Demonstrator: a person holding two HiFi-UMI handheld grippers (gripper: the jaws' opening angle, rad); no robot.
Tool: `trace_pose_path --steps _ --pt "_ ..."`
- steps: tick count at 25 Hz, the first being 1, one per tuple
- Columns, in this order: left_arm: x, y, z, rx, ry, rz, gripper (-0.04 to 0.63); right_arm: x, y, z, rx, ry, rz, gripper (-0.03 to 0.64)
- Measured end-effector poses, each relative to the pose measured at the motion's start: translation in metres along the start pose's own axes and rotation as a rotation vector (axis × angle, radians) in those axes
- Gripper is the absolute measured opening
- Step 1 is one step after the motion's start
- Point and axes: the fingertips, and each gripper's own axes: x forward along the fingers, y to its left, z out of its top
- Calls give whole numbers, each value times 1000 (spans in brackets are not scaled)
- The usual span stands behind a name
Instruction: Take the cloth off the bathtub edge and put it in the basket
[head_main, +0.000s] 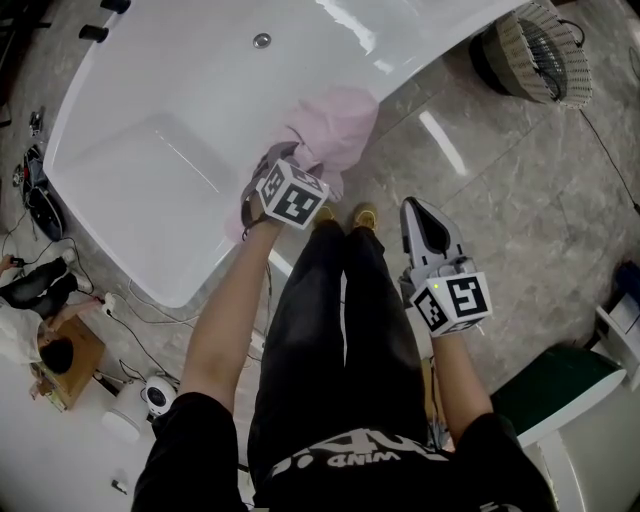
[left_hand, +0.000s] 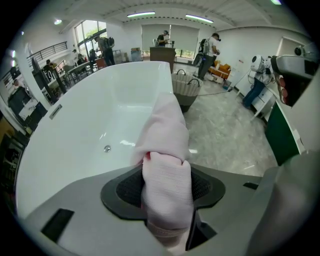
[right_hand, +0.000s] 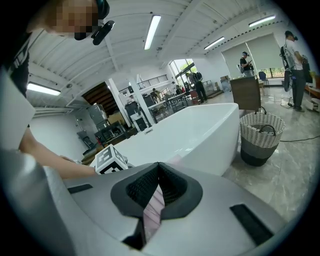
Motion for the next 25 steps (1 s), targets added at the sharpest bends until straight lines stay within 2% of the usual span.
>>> trace_pose_path --steps 7,9,11,18,25 --pt "-25 -1 8 -6 -31 9 162 4 4 -2 8 6 10 12" --pt "-32 -1 11 -51 -58 4 51 5 4 -2 8 9 11 12" --pt "-33 -1 10 -88 -69 -10 46 6 3 -3 7 14 12 12" --pt "-43 -2 13 -132 -90 -12 42 5 2 0 0 16 8 12" --pt "-91 -10 37 -189 -177 -21 41 -9 1 27 -32 4 -1 12"
